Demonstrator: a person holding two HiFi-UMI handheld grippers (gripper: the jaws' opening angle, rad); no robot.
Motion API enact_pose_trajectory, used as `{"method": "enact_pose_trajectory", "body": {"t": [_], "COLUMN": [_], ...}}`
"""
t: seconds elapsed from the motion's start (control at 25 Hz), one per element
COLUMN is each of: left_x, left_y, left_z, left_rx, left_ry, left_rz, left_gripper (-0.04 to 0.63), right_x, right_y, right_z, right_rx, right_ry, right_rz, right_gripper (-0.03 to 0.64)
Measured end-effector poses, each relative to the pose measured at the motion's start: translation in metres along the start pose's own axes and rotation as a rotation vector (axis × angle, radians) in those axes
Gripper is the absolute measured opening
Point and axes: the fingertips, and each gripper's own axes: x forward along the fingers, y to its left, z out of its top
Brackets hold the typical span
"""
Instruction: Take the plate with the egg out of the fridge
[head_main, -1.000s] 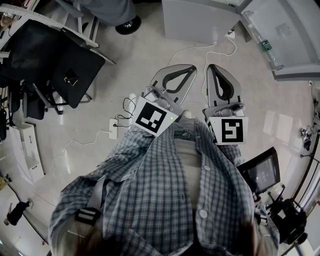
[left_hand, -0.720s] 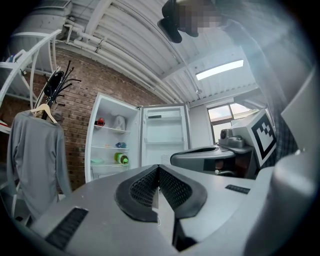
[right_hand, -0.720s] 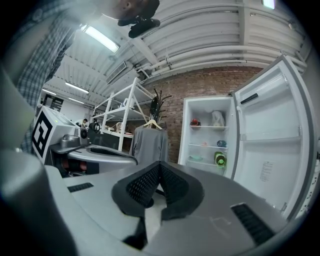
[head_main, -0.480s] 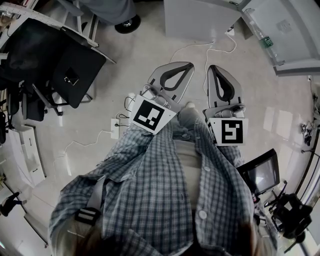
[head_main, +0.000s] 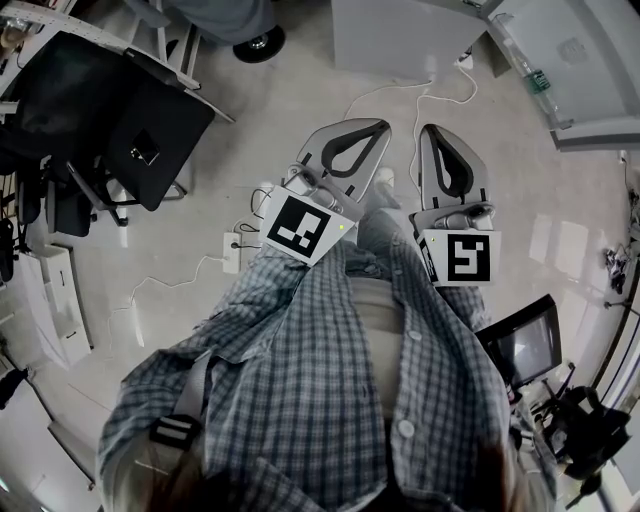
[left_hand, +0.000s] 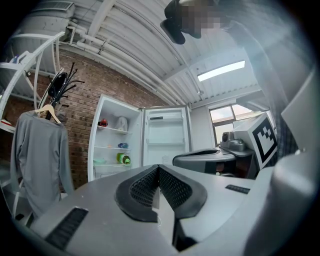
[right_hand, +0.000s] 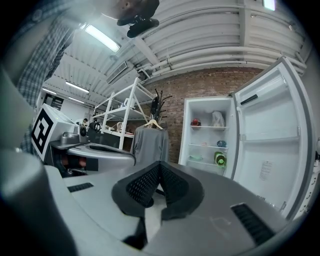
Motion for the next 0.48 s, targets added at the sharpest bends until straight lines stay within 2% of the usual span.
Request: {"method": "enact_pose_trajectory", "body": {"t": [0.32, 0.48], "left_x": [0.012, 0.02], "left_y": [-0.002, 0.001], "left_z": [0.004, 0.007], "left_rx": [-0.001, 0.0], "left_ry": [-0.005, -0.022], "left_rz": [0.011, 0.007], "left_gripper": [0.006, 0.006], "right_x": [0.007, 0.012], "right_y": [-0.011, -0.019], "right_z": [0.011, 0.005], "right_rx": [0.025, -0.003], "right_ry": [-0.045, -0.039], "right_rz": [0.005, 0.011], "right_gripper": [0.006, 0.006]}}
